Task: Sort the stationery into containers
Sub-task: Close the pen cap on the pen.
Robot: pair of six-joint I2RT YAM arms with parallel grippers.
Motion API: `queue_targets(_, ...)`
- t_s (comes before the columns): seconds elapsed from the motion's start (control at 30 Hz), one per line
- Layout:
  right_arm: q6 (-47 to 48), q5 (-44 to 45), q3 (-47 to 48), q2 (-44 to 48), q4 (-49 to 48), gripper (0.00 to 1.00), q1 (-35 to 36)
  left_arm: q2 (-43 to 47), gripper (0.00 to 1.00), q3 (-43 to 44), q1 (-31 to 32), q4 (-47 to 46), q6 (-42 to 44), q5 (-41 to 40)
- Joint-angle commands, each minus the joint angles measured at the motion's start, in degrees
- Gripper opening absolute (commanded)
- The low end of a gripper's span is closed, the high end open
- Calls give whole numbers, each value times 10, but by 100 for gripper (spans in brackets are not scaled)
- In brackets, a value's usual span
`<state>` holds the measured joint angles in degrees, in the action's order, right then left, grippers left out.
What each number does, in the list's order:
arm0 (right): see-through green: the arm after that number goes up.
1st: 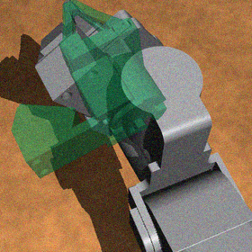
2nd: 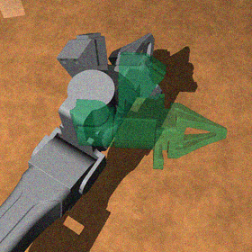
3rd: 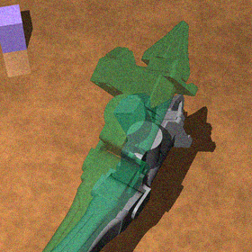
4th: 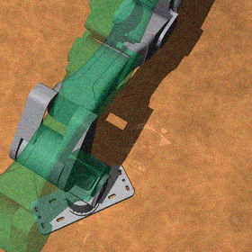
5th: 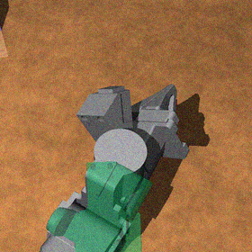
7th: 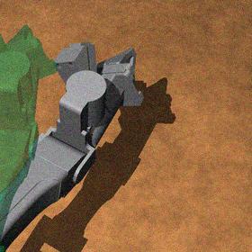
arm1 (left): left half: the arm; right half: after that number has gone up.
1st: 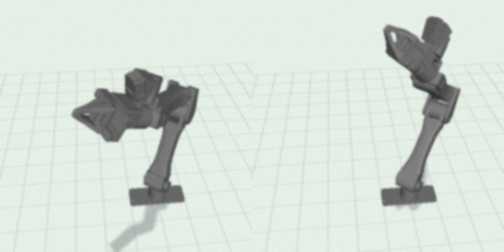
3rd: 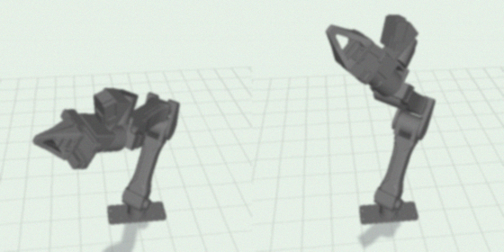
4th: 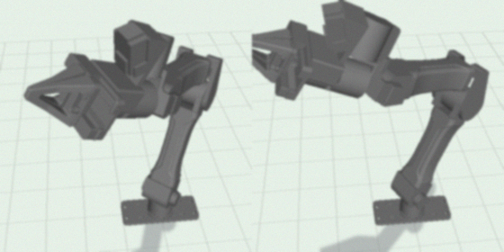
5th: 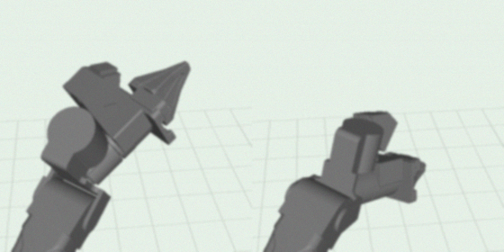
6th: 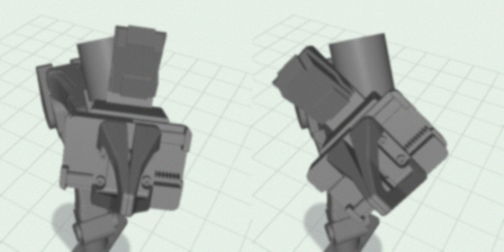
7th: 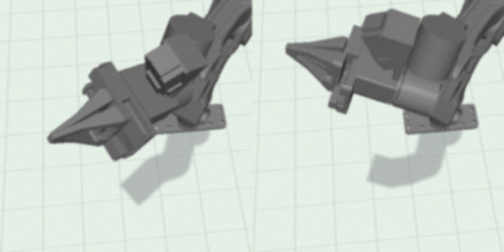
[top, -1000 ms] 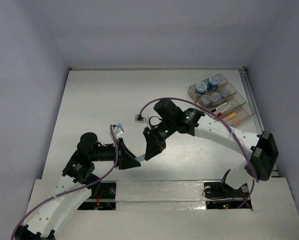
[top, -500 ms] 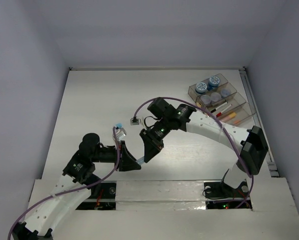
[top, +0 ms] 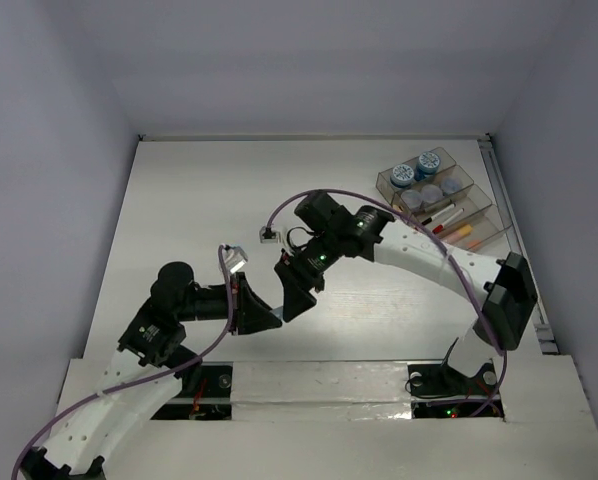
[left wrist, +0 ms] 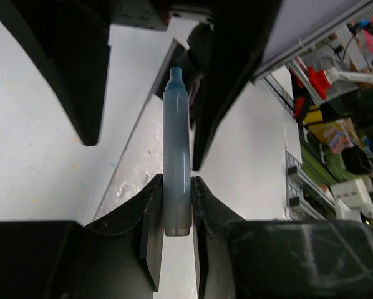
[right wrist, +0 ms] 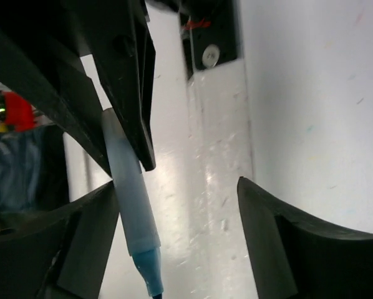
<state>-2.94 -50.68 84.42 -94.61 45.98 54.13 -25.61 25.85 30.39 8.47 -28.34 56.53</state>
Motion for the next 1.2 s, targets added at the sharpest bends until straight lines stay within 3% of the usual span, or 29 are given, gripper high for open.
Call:
queue_targets(0.0,9,61,-9,79,-124,82,3,8,0,48,4,-14,17,-68)
queue_targets(0.2,-31,151,-87,204,-249,99,3,14,0,56,4,-32,-1,-149)
queue_targets(0.47,-62,248,-165,288,-323,97,3,26,0,92,4,-6,15,-256)
queue_targets(0.53,-86,278,-198,311,-360,81,3,34,0,104,4,9,22,-302)
queue_targets(0.57,-97,283,-212,318,-379,68,3,36,0,110,4,14,28,-318)
queue_targets(0.6,-106,282,-227,322,-421,35,3,42,0,123,4,16,31,-356)
queue_targets(0.67,-142,290,-261,315,-451,11,3,46,0,142,4,19,36,-393)
queue_targets(0.7,-150,295,-268,305,-460,4,3,49,0,147,4,19,38,-429)
queue_targets(0.8,-199,312,-292,233,-545,2,3,57,0,161,4,10,48,-507)
queue_targets(0.87,-238,326,-298,161,-578,9,3,62,0,161,4,1,55,-545)
queue_targets(0.97,-276,364,-286,83,-641,36,17,68,0,154,4,-2,77,-607)
queue_targets(1.0,-281,394,-265,30,-655,53,26,67,0,157,4,5,78,-623)
queue_targets(1.1,-303,455,-197,-76,-647,74,33,91,0,156,4,21,79,-650)
queue_targets(1.17,-328,476,-159,-128,-634,78,33,108,0,156,4,30,77,-665)
